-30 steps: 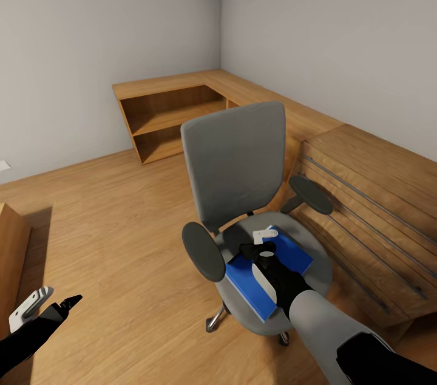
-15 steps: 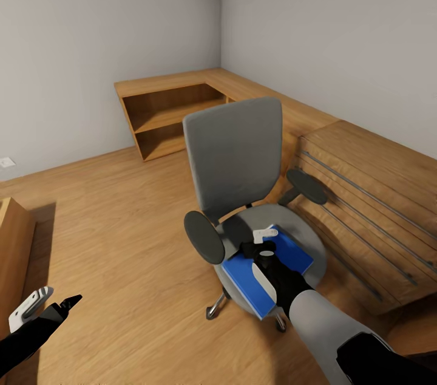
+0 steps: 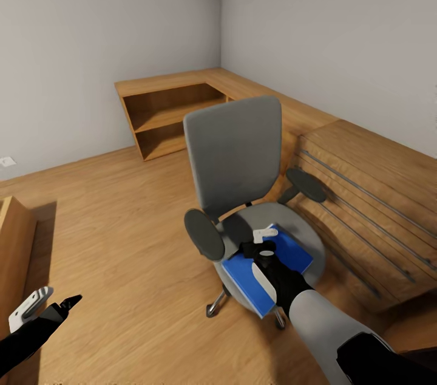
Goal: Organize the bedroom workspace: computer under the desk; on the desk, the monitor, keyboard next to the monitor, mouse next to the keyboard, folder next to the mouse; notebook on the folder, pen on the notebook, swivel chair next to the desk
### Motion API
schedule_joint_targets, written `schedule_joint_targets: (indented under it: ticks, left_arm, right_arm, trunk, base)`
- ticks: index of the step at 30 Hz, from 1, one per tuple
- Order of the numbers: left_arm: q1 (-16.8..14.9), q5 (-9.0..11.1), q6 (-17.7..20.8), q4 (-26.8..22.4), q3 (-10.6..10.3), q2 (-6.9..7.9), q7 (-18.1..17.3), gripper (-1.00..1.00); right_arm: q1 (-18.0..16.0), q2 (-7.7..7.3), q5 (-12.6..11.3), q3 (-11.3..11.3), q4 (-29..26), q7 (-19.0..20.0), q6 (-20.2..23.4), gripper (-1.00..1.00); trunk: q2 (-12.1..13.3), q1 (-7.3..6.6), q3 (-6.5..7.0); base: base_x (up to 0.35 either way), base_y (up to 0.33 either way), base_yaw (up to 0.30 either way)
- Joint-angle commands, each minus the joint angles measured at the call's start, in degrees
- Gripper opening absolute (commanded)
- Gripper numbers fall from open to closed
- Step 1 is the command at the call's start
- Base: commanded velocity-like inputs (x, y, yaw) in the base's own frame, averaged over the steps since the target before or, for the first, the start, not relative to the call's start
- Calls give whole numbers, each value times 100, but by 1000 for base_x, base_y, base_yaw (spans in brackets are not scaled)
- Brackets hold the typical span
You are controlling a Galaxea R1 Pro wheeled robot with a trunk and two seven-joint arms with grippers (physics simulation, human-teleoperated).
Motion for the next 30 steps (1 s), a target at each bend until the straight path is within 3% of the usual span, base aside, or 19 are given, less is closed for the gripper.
schedule_joint_targets:
  ticks: [1, 30]
  left_arm:
    - [-4, 61, 27, -6, 4, 0, 53, 100]
    - [-4, 61, 29, -6, 14, 9, 53, 100]
  right_arm:
    - [0, -5, -103, 47, 75, -49, 26, 100]
    - [0, -9, -103, 37, 75, -41, 4, 100]
  trunk:
    - [-2, -2, -5]
    - [-2, -2, -5]
  base:
    - [-204, 0, 0]
    - [-81, 0, 0]
